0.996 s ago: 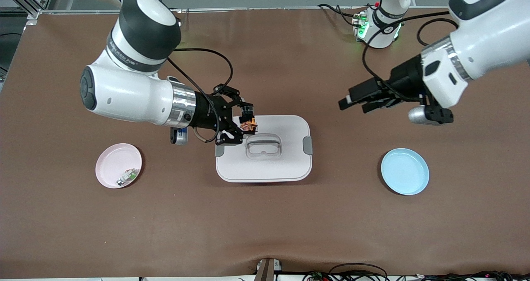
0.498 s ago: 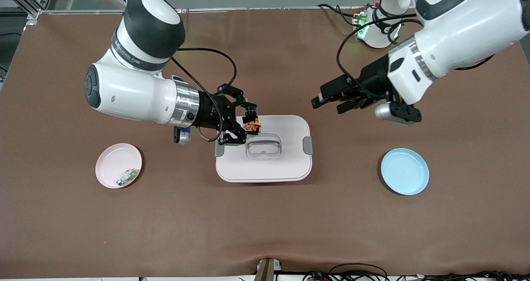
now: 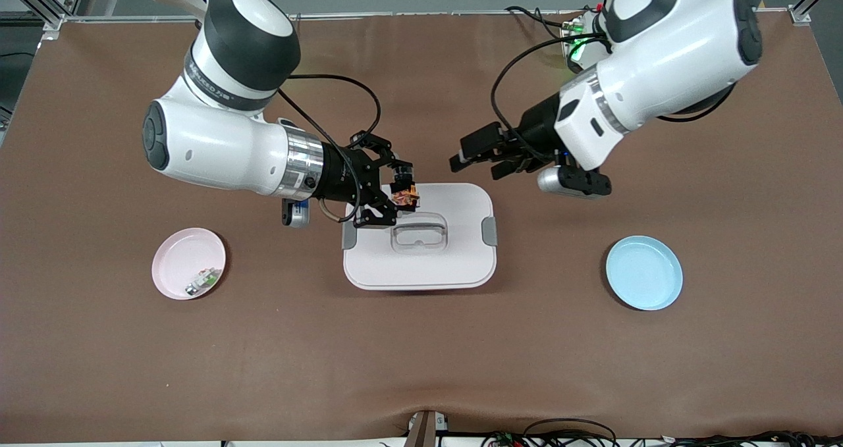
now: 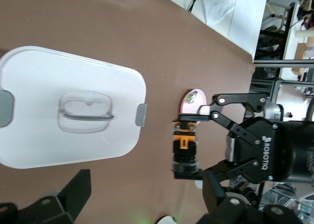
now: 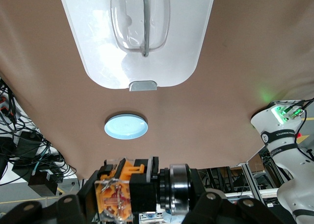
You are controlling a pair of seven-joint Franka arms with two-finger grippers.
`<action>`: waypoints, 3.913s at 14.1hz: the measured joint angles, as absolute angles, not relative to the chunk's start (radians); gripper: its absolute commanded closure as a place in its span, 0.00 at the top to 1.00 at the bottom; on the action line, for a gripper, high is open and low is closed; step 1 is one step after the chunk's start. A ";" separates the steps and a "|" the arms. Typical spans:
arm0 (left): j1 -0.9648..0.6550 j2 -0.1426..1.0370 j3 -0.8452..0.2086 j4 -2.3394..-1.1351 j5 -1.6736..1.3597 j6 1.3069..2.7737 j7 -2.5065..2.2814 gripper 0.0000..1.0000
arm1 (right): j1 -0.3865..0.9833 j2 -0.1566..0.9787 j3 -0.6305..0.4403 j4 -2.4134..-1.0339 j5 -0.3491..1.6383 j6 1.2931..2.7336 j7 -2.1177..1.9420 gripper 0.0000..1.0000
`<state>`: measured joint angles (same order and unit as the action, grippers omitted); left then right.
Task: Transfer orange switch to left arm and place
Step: 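Grasp the switch's orange end with the left gripper above the box, then open the right gripper and withdraw it while the left gripper pulls away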
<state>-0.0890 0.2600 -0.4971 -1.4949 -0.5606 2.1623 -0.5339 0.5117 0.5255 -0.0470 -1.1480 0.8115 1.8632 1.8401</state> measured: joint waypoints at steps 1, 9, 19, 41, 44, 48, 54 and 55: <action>-0.107 0.267 -0.497 -1.495 -0.561 2.187 -0.563 1.00 | 0.511 0.527 -0.051 -1.154 0.811 1.863 1.828 0.00; -0.177 0.360 -0.497 -1.499 -0.561 2.355 -0.623 1.00 | 0.487 0.533 -0.069 -1.244 0.810 1.863 1.730 0.00; -0.271 0.464 -0.497 -1.499 -0.561 2.571 -0.622 1.00 | 0.482 0.533 -0.070 -1.250 0.810 1.862 1.716 0.00; -0.335 0.542 -0.497 -1.499 -0.561 2.739 -0.623 0.22 | 0.482 0.533 -0.070 -1.250 0.810 1.861 1.704 0.00; -0.336 0.544 -0.496 -1.501 -0.561 2.741 -0.611 0.08 | 0.481 0.532 -0.071 -1.250 0.811 1.857 1.704 0.00; -0.337 0.544 -0.496 -1.501 -0.561 2.742 -0.611 0.05 | 0.479 0.532 -0.071 -1.250 0.812 1.856 1.704 0.27; -0.338 0.546 -0.496 -1.500 -0.561 2.749 -0.621 0.06 | 0.468 0.532 -0.070 -1.250 0.815 1.849 1.695 1.00; -0.337 0.546 -0.496 -1.500 -0.561 2.749 -0.622 0.05 | 0.462 0.532 -0.070 -1.250 0.815 1.849 1.691 1.00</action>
<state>-0.3373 0.5458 -0.4958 -1.4998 -0.5607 2.7489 -0.6219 0.4622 0.5317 -0.0697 -1.2503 0.8145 1.8494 1.6907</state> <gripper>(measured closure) 0.656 0.013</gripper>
